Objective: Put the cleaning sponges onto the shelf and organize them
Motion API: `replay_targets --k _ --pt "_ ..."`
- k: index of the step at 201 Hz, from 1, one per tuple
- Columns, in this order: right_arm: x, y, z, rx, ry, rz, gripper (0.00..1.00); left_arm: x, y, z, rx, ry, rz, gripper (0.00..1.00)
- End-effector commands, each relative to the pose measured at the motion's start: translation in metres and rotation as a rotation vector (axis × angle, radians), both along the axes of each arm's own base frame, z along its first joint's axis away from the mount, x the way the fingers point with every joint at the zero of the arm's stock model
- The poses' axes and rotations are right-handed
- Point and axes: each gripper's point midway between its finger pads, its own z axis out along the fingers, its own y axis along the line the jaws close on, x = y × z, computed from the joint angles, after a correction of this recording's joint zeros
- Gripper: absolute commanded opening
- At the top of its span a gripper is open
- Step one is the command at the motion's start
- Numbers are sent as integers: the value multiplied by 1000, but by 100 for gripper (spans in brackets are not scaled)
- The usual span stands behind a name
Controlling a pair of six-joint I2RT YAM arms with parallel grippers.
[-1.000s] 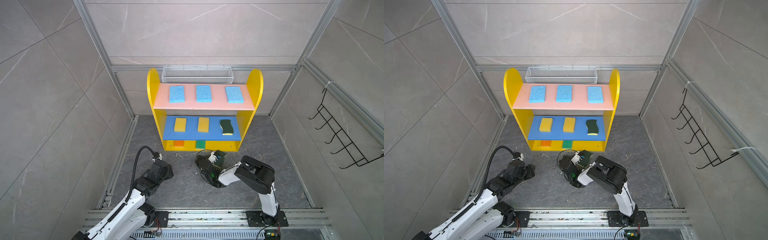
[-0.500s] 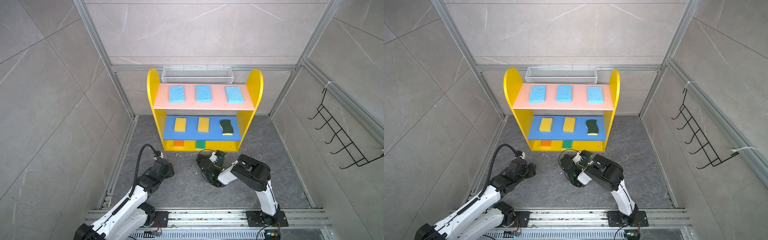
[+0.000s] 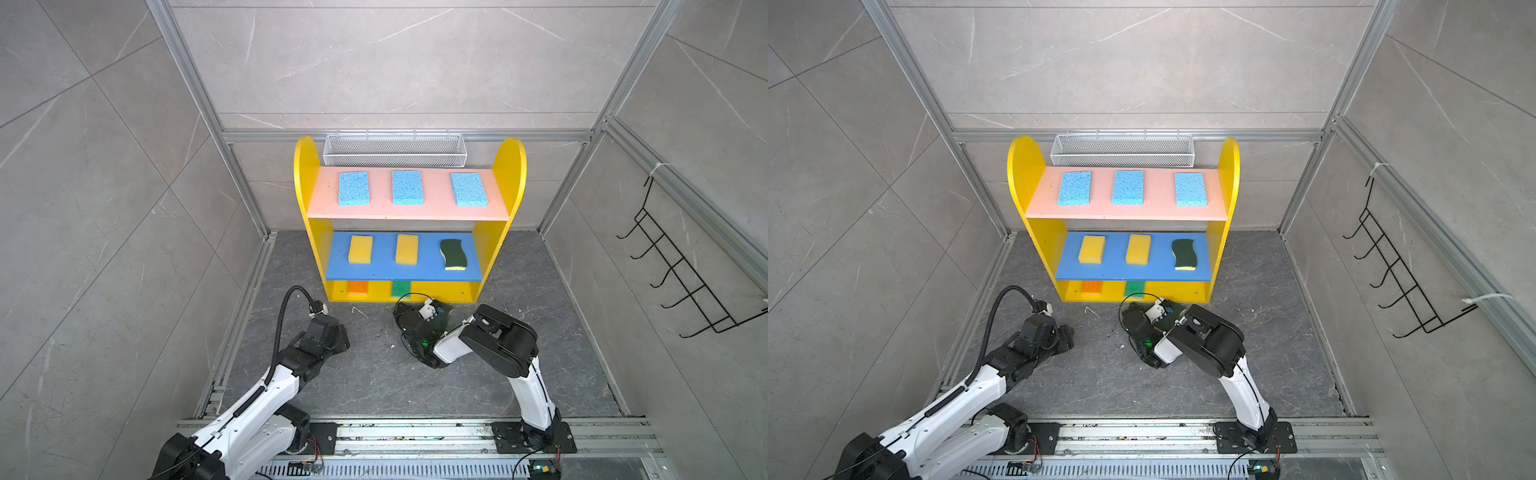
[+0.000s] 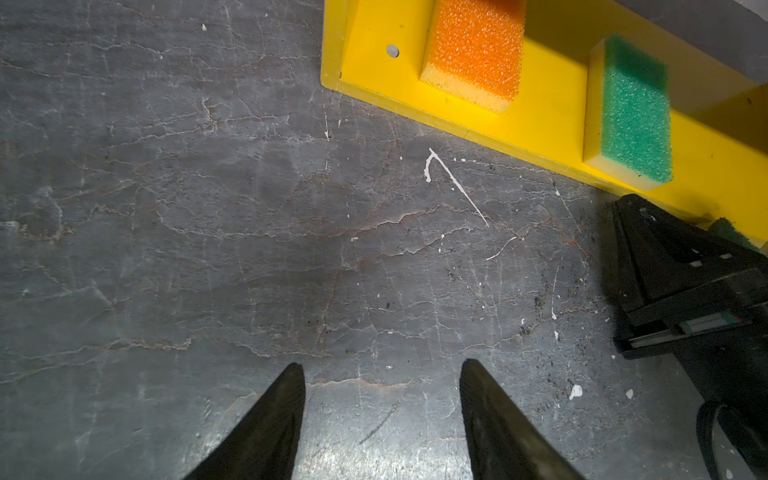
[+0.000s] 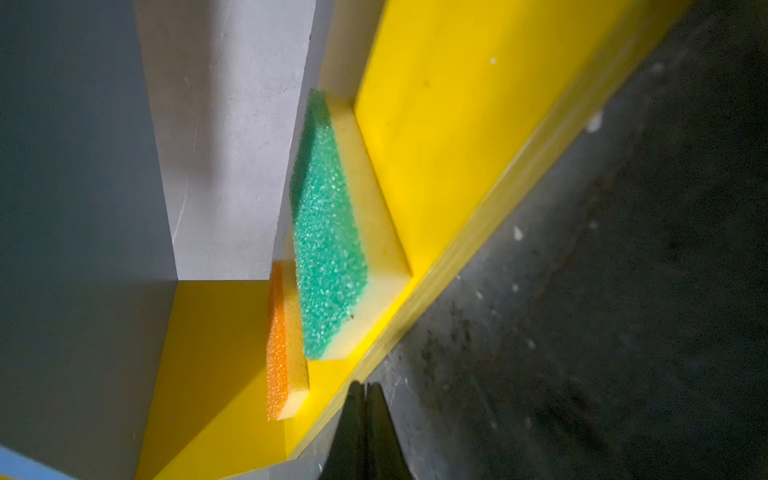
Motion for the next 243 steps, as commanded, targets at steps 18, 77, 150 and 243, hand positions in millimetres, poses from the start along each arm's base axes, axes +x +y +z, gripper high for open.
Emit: replay_targets --k 18,77,150,243 --pt "5 -6 -23 -75 46 -13 0 9 -4 11 -17 -46 -17 63" --pt "11 -11 -29 -79 58 -35 0 10 -1 12 -18 -48 -12 63" --pt "14 -24 -40 -90 81 -46 0 12 0 11 -40 -47 4 63" --pt "19 -25 -47 -76 86 -46 0 13 -1 -3 -57 -24 15 62"
